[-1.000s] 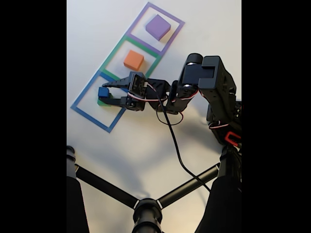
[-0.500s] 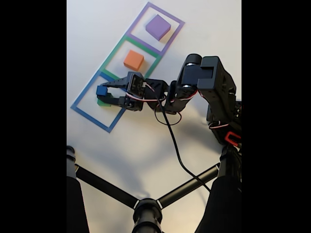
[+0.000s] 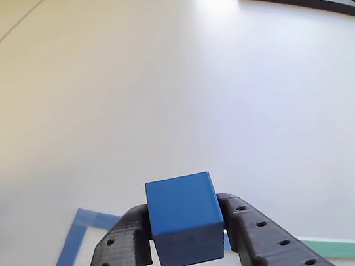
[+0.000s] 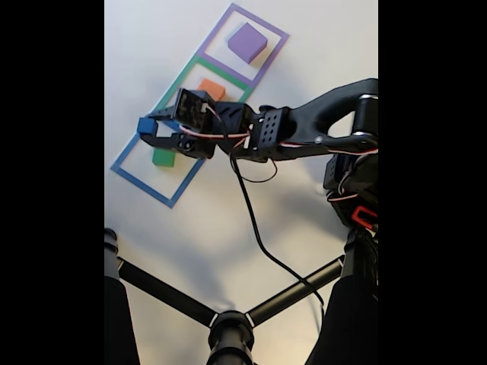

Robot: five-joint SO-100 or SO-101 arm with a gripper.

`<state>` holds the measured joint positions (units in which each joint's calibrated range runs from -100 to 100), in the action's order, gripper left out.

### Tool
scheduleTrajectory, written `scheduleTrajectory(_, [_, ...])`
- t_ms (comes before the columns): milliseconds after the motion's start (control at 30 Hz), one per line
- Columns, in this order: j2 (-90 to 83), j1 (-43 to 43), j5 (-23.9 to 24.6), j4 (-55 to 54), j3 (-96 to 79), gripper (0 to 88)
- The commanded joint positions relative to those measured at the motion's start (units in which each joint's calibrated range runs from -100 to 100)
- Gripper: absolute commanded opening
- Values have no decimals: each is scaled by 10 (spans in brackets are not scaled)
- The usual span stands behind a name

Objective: Tower of hanoi

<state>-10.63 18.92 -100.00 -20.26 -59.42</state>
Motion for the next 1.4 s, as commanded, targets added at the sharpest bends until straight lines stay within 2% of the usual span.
scheduleTrajectory(0, [-167, -39, 0, 191, 36, 18])
scheduleTrajectory(167, [-293, -93, 0, 489, 136, 16])
scheduleTrajectory(333, [-321, -167, 0, 768, 331, 16])
scheduleTrajectory(467, [-302, -241, 0, 935, 494, 16])
scheduleTrajectory(600, [-291, -325, 0, 1036, 599, 16])
scheduleTrajectory(833, [-287, -463, 0, 1130, 672, 15])
scheduleTrajectory(1167, [-286, -543, 0, 1167, 704, 15])
scheduleTrajectory(1267, [-290, -566, 0, 1144, 666, 15])
scheduleTrajectory(1367, [-315, -585, 0, 1050, 555, 16])
